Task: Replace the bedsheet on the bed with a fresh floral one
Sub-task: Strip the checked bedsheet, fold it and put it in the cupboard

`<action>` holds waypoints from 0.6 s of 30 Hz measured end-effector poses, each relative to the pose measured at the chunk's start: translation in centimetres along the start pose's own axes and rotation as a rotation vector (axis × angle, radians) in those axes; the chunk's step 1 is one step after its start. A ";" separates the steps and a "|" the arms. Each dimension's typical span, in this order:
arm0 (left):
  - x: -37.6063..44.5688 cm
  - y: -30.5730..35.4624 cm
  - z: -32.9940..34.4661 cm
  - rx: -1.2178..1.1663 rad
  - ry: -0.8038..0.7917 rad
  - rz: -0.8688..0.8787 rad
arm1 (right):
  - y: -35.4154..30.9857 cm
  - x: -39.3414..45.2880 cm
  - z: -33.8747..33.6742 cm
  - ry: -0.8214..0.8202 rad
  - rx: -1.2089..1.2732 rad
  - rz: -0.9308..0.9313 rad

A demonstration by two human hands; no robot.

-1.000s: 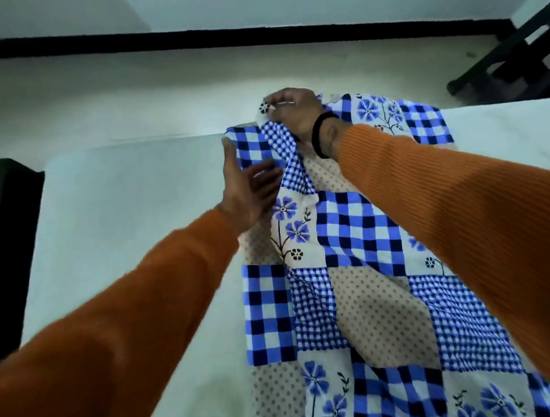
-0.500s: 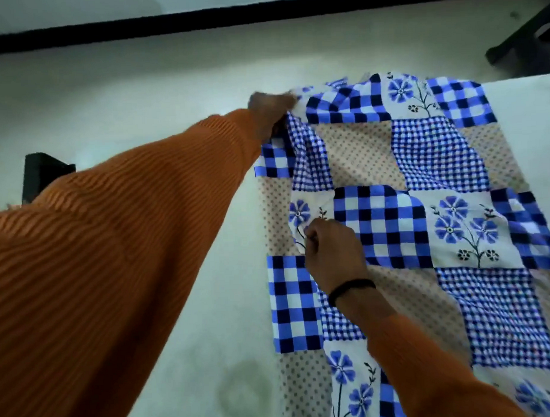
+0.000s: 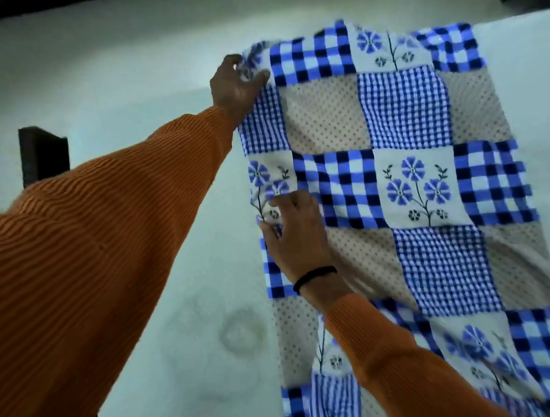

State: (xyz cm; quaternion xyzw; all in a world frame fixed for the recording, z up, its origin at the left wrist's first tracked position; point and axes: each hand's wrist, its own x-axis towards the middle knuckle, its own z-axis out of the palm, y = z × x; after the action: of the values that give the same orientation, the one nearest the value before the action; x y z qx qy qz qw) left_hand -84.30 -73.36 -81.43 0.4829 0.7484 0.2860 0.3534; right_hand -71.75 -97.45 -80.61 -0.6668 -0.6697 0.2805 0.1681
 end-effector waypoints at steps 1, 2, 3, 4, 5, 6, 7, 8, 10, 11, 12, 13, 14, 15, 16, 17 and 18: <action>-1.4 -0.9 -0.1 -0.007 0.012 0.001 | 0.3 -1.7 -0.3 0.054 0.019 0.020; -3.5 -2.1 0.0 -0.053 0.043 -0.031 | 0.6 -4.1 -0.7 0.074 0.049 0.081; -5.7 -3.1 0.1 -0.112 0.074 -0.079 | 1.2 -6.4 -1.0 0.071 0.067 0.168; -7.7 -4.4 0.3 -0.164 0.091 -0.132 | 2.0 -9.1 -1.2 0.046 0.063 0.267; -9.9 -5.4 0.5 -0.207 0.091 -0.168 | 2.8 -11.9 -1.5 0.014 0.048 0.362; -11.9 -6.1 0.6 -0.234 0.089 -0.191 | 3.6 -14.6 -1.6 -0.028 0.029 0.443; -14.0 -6.8 0.8 -0.256 0.075 -0.210 | 4.2 -17.4 -1.9 -0.080 0.011 0.508; -16.0 -7.3 0.9 -0.279 0.062 -0.230 | 4.7 -19.9 -2.1 -0.129 -0.010 0.553; -19.8 -7.9 1.1 -0.335 0.034 -0.287 | 5.6 -24.5 -2.2 -0.238 -0.079 0.592; -21.1 -8.2 1.2 -0.344 0.016 -0.323 | 5.8 -26.0 -2.0 -0.287 -0.101 0.598; -22.7 -8.2 1.2 -0.360 -0.016 -0.360 | 5.8 -27.4 -1.7 -0.318 -0.108 0.592; -24.2 -8.2 1.2 -0.385 -0.062 -0.393 | 5.7 -28.2 -1.4 -0.330 -0.110 0.569; -25.7 -8.3 1.4 -0.413 -0.114 -0.414 | 5.6 -29.0 -1.0 -0.317 -0.113 0.524; -27.1 -8.4 1.6 -0.414 -0.167 -0.430 | 5.4 -29.3 -0.6 -0.297 -0.107 0.486; -28.4 -8.3 1.7 -0.404 -0.217 -0.434 | 5.4 -29.4 -0.1 -0.285 -0.096 0.456; -30.0 -8.6 1.8 -0.368 -0.266 -0.426 | 5.2 -29.5 0.1 -0.296 -0.086 0.442; -31.4 -9.0 1.9 -0.297 -0.309 -0.404 | 5.3 -29.4 0.1 -0.336 -0.060 0.426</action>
State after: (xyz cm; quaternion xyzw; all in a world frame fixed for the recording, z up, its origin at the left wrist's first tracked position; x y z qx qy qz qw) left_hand -78.57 -105.53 -81.55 0.3048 0.7167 0.2394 0.5797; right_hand -66.01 -126.78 -79.49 -0.7416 -0.5407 0.3961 -0.0281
